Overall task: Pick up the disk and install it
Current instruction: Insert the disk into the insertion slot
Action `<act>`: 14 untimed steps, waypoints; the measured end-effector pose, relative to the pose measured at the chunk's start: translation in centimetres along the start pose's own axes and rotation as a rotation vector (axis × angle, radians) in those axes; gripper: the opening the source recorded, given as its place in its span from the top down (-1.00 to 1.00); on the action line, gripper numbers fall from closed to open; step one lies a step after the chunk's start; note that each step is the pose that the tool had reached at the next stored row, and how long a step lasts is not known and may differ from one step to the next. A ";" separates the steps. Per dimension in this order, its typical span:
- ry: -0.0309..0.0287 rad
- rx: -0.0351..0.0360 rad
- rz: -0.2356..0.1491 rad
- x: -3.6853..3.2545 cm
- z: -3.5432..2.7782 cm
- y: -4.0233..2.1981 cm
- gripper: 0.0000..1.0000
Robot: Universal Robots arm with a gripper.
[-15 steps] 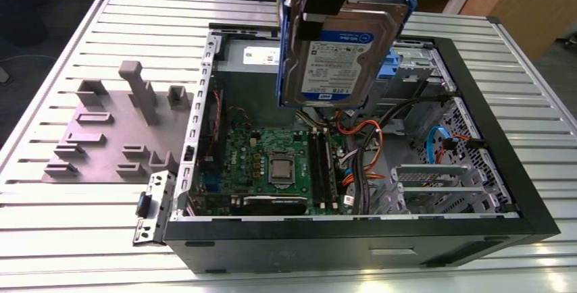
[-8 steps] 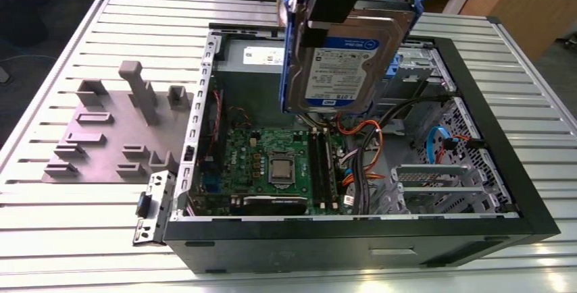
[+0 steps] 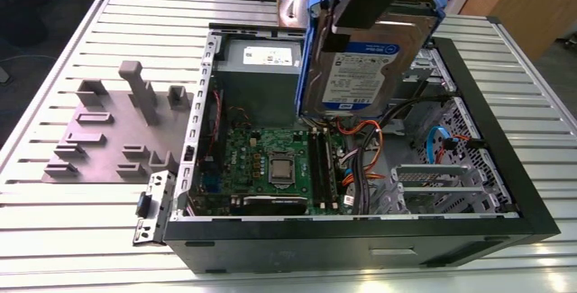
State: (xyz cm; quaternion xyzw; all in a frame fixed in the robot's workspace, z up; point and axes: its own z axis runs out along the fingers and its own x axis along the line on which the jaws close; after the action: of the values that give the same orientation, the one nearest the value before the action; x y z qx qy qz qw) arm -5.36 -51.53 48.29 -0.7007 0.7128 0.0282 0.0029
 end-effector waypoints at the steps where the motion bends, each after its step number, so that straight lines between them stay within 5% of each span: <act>1: 0.0000 0.0000 0.000 0.31 0.00 -0.02 0.27; 8: 0.0001 -0.0001 0.000 2.25 -0.02 -0.36 0.27; 14: 0.0001 0.0000 0.000 3.01 0.06 -1.34 0.27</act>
State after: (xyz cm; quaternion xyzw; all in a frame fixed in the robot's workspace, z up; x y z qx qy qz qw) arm -4.07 -54.55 48.06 -0.7008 0.7128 0.0281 0.0029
